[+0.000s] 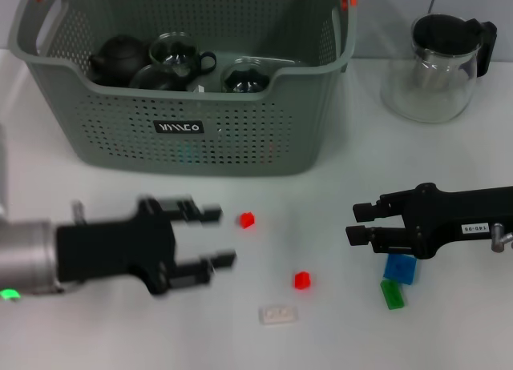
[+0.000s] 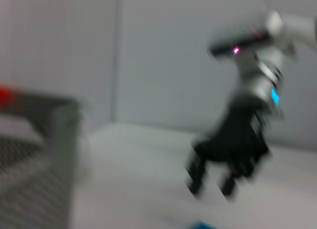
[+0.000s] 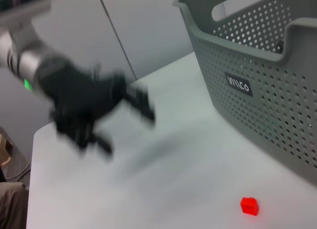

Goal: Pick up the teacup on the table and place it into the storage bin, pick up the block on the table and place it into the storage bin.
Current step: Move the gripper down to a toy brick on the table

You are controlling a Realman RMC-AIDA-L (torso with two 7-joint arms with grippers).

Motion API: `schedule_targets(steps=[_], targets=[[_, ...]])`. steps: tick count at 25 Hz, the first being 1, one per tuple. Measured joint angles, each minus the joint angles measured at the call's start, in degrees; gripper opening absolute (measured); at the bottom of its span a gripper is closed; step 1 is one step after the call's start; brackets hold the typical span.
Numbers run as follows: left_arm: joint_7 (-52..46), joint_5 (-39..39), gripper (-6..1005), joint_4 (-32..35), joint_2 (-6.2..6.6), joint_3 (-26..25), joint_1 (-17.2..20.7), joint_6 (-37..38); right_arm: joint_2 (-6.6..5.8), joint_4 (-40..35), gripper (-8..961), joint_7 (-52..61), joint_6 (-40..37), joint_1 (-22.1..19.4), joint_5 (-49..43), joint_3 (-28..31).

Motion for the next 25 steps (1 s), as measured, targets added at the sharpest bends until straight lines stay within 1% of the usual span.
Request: schedule_targets(steps=[2, 6, 10, 11, 13, 16, 21, 25], targets=[[5.0, 2.8, 611, -6.1, 0.0, 1.3, -0.5, -2.5, 0.0, 0.0, 462, 0.1, 0.0, 0.0, 0.0, 0.0], [11.0, 4.3, 594, -14.0, -0.06, 3.2, -1.7, -8.1, -0.01, 0.0, 462, 0.3, 0.0, 0.1, 0.0, 0.0], [14.1, 4.4, 431, -18.6, -0.12, 6.0, -2.9, -11.4, 0.0, 0.0, 462, 0.4, 0.0, -0.1, 0.0, 0.0], [14.5, 4.4, 390, -19.4, -0.16, 6.7, -3.1, -12.2, -0.01, 0.0, 462, 0.4, 0.0, -0.1, 0.0, 0.0], [14.9, 4.3, 390, -20.7, -0.31, 8.9, -3.6, -14.6, -0.01, 0.0, 463, 0.4, 0.0, -0.2, 0.0, 0.0], [15.1, 3.8, 390, -21.2, -0.49, 10.7, -3.8, -16.6, 0.0, 0.0, 463, 0.4, 0.0, -0.2, 0.0, 0.0], [17.2, 1.3, 389, -22.7, -0.55, 11.2, -4.2, -18.5, -0.01, 0.0, 463, 0.3, 0.0, -0.3, 0.1, 0.0], [18.5, 0.9, 381, -23.7, -0.56, 11.2, -4.6, -19.4, -0.01, 0.0, 463, 0.2, 0.0, -0.4, 0.1, 0.0]])
